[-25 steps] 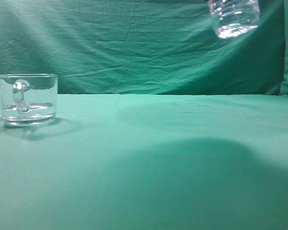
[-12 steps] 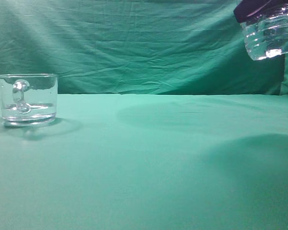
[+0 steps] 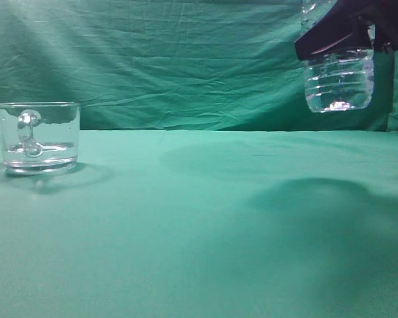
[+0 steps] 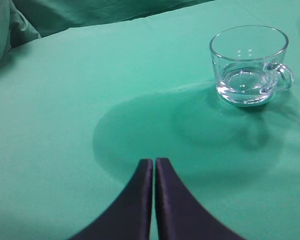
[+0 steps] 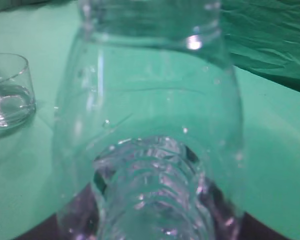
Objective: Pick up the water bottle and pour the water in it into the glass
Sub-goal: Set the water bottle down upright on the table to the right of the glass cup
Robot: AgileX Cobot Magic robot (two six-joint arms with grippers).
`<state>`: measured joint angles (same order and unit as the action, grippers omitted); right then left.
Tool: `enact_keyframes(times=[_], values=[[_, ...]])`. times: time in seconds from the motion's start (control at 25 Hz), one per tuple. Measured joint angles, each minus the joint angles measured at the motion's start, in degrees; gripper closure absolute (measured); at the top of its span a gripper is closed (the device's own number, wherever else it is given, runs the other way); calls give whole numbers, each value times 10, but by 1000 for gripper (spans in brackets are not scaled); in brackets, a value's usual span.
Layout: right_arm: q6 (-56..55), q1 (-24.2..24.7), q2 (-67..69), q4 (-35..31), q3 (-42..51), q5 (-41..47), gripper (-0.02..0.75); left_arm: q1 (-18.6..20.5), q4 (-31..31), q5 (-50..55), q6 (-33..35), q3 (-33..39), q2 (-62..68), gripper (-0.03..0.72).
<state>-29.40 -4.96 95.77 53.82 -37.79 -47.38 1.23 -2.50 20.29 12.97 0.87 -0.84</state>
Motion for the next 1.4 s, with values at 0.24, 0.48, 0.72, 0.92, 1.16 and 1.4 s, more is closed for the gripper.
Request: enact_keyframes(times=[0.24,0.48,0.72,0.92,1.16,1.4], values=[[73,0,82,-50,0,-66,449,0,0,0,0,0,0,688],[136,0,152,-78,0,-140,449,0,0,0,0,0,0,688],[143,0,180,-95,0,-157,449,0,0,0,0,0,0,688],[144,0,184,-97,0,-157,449,0,0,0,0,0,0,688],[144,0,185,-97,-1,-155,449,0,0,0,0,0,0,688],[121,0,185,-97,-1,-154,318,0,0,0,0,0,0,688]])
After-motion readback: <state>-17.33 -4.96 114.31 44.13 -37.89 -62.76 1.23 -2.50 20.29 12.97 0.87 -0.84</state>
